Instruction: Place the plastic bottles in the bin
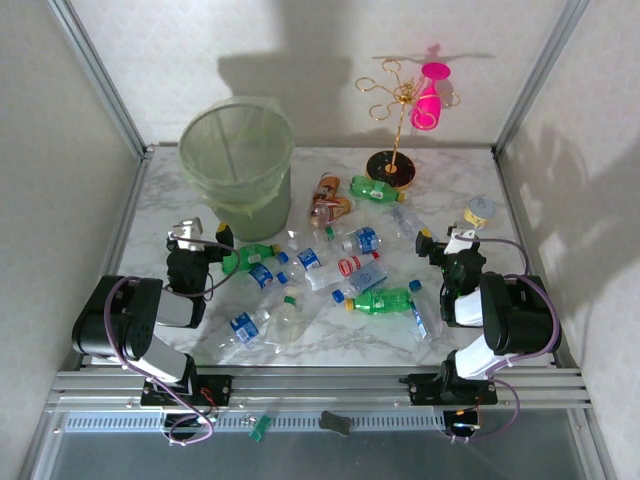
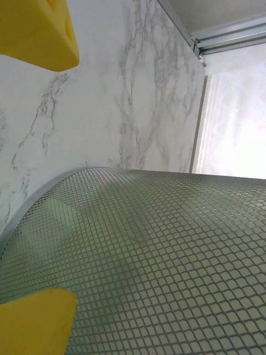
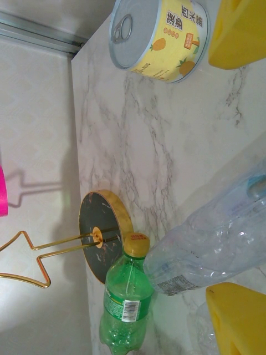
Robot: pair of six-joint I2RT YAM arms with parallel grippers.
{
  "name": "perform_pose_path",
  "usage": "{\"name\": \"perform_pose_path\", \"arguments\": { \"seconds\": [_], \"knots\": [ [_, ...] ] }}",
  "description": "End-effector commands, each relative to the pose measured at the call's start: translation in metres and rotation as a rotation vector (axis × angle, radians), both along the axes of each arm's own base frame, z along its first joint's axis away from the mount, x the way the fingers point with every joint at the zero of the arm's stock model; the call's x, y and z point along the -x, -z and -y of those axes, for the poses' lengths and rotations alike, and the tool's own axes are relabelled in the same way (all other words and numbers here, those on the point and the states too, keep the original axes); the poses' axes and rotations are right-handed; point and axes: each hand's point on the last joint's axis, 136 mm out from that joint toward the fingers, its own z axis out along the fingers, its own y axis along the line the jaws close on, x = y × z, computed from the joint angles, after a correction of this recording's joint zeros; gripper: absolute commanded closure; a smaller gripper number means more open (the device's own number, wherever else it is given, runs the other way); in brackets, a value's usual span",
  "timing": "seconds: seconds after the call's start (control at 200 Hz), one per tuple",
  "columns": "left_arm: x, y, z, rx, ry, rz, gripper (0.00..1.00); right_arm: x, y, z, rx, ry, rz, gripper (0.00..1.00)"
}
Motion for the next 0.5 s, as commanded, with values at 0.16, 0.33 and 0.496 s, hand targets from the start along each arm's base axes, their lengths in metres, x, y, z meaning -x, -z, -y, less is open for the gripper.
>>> {"name": "perform_pose_path", "arguments": {
  "seconds": [0.16,0.33,0.496],
  "knots": [
    [0.002,-0.006,0.001,-0.028,-0.017,0.022,0.01,-0.005,-0.011,0.000,0.017,0.006,0.034,0.01],
    [0.004,-0.010,-0.003,-0.041,-0.078,0.024,0.01,-0.003,-0.012,-0.005,0.021,-0.025,0.039,0.01],
    [0.019,-0.046,-0.006,-0.072,-0.179,0.086,0.01,-0.007,-0.043,-0.026,0.083,-0.075,0.043,0.01]
  ]
}}
